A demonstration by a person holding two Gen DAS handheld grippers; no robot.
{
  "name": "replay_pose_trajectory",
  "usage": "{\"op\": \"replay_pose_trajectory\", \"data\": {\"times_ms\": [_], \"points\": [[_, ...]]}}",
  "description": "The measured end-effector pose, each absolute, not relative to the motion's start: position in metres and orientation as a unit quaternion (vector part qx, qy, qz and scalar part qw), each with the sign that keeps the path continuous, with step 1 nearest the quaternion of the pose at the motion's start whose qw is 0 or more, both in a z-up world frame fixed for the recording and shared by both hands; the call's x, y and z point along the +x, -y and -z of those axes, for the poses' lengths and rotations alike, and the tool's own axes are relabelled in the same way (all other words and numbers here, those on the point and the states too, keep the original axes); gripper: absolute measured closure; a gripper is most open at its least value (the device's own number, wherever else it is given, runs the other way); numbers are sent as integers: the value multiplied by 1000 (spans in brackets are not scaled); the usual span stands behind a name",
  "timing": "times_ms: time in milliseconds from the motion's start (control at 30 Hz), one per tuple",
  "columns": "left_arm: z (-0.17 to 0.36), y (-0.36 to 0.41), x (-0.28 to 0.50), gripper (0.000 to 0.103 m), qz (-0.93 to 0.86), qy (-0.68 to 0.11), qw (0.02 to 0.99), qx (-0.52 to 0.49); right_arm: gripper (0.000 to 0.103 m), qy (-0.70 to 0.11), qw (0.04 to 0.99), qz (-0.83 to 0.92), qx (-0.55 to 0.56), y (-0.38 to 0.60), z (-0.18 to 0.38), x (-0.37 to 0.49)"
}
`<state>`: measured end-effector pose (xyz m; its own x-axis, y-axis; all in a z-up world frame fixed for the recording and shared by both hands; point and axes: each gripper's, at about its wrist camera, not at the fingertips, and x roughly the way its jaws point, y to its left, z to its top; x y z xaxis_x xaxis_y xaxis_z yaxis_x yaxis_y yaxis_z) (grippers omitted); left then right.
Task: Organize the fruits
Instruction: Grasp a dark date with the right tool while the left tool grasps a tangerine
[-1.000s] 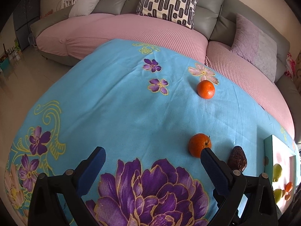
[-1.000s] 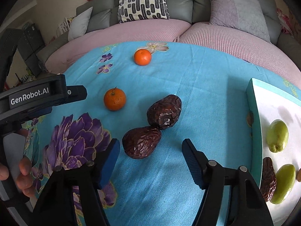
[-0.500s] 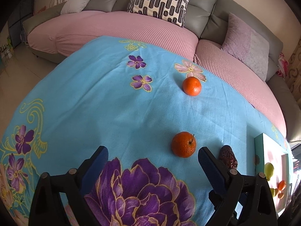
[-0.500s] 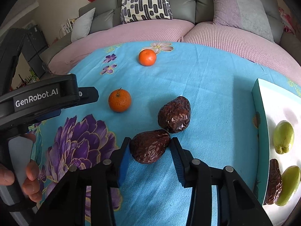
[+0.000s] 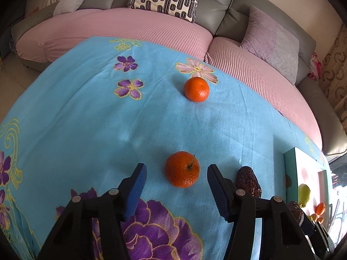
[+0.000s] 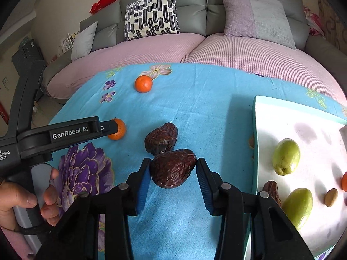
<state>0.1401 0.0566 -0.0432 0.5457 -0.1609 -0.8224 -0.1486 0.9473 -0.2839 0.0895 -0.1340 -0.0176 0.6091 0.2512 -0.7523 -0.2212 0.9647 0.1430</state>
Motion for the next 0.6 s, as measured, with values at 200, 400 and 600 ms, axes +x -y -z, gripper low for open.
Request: {"op": "replay_pose_trajectory", "data": {"times_ms": [200,400,600], "points": [[45,-51,144,59,9,-481,864,-153,59,-417,901,-114,39,156,12,89],[46,-47,145,67,6,-482,864,-146,59,-408,906,-101,50,171,3,87],[27,-43,138,67,16,-457,877,-147,59,-402,909,-98,56,179,-3,84]]}}
